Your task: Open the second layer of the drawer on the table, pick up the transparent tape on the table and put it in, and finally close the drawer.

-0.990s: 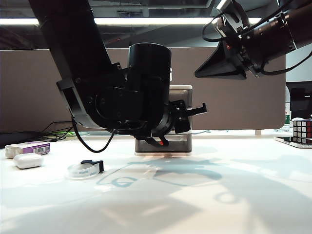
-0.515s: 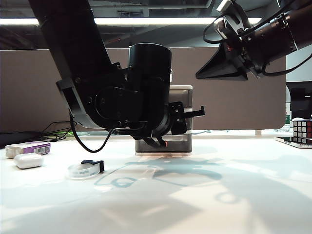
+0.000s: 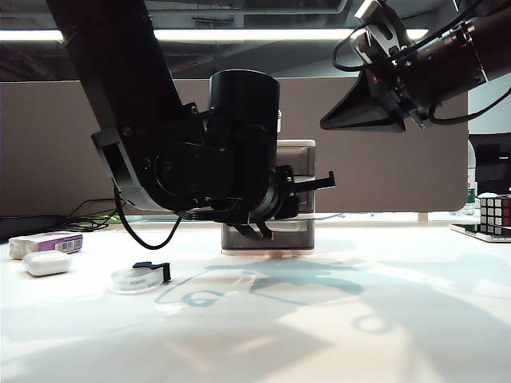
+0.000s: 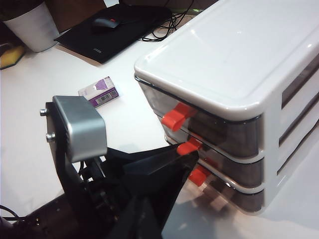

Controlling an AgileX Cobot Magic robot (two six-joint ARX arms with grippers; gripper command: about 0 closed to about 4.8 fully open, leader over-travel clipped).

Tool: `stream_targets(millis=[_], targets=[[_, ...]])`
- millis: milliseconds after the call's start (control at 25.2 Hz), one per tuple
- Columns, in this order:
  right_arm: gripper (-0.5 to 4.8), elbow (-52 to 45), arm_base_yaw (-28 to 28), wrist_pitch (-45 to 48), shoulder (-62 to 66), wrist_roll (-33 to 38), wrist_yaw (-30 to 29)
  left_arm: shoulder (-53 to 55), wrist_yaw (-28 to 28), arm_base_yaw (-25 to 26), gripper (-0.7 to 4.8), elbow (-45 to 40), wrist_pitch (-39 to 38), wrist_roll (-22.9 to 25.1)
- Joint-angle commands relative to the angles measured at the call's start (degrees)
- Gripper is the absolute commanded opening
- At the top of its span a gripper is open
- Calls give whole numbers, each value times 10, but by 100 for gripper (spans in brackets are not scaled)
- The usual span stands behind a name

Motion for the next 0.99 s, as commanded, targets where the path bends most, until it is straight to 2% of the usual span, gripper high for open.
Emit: stream_targets(millis=[40,238,357,674,990], targets=[[-5,2,1,6,-2,-5,2,-2,0,0,12,1,5,2],[-5,3,1,20,4,-21,28,-2,0,0,-6,1,5,2],[-5,28,1,31,56,-21,30,-3,0,0,-6,1,5,3],[-5,93,0,27,136,-21,-18,-7,0,-8,-6,-17,5,14],[-5,117,1,27,147,-21,-43,-8,0,-23,-6,-29,10,13]])
